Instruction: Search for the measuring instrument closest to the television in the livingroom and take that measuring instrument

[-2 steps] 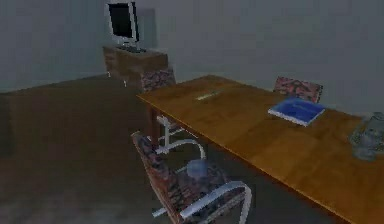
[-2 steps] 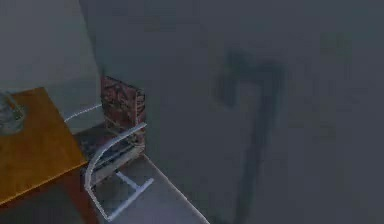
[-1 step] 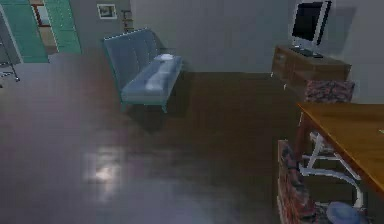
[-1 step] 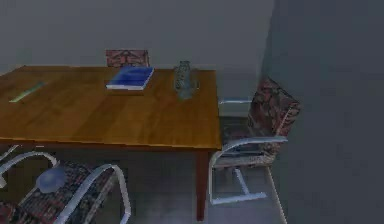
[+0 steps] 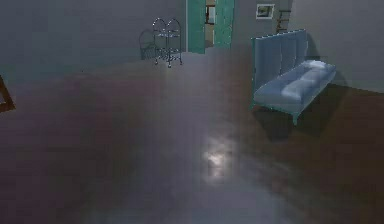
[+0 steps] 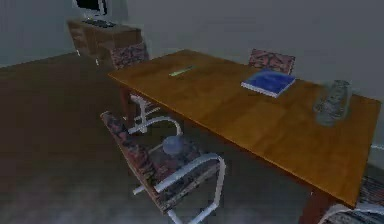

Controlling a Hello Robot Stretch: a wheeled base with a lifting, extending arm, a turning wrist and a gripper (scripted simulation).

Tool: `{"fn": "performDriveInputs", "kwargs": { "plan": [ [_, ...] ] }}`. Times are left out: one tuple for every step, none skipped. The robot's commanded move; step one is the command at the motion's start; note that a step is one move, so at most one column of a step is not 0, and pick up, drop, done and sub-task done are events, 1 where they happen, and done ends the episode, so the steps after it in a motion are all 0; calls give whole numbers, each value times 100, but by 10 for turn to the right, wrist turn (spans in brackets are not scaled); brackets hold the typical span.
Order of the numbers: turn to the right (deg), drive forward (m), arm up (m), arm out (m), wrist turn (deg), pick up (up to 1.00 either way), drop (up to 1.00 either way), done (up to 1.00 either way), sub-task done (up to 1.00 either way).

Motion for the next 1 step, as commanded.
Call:
{"fn": "performDriveInputs", "kwargs": {
  "plan": [
    [0, 40, 0, 0, 0, 0, 0, 0, 0]
  ]
}}
